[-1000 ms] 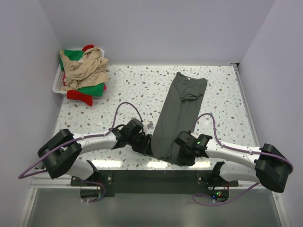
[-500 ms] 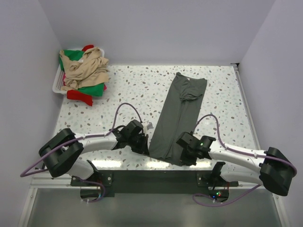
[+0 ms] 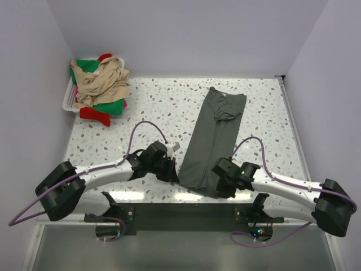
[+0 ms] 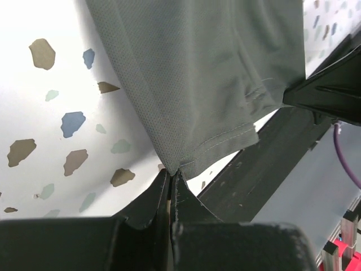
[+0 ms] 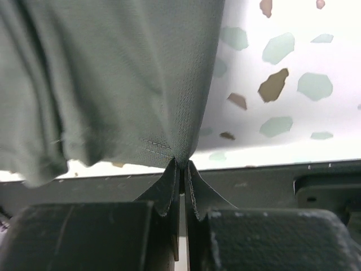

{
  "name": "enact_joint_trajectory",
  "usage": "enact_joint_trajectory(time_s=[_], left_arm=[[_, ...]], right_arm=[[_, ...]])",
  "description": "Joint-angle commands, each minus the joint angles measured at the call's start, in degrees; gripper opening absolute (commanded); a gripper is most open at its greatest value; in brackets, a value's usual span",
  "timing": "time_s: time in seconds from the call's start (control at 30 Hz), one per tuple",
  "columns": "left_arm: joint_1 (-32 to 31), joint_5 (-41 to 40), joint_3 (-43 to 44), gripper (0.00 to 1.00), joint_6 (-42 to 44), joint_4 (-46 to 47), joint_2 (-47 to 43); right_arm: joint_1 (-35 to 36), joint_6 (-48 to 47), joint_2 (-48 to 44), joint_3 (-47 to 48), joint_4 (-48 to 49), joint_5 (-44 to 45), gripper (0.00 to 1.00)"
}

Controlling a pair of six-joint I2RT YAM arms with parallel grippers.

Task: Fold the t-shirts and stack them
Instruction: Fold the tshirt

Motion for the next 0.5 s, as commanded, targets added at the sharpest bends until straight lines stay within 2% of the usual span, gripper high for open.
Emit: enact_joint_trajectory(time_s=[0.0, 0.33, 0.47], left_arm=[[0.08, 0.59, 1.83, 0.0, -1.59, 1.73, -3.17], [0.96, -1.95, 10.61, 0.0, -1.69, 1.91, -0.28], [2.36, -1.61, 16.23, 0.0, -0.72, 2.0, 4.11]], right_arm=[[0.37, 0.22, -0.64, 5.77, -4.78, 3.27, 0.0], [-0.42, -1.35, -0.29, 19.58, -16.66, 14.18, 0.0], [-8.22, -8.55, 1.2, 21.61, -15.96, 12.78, 0.0]])
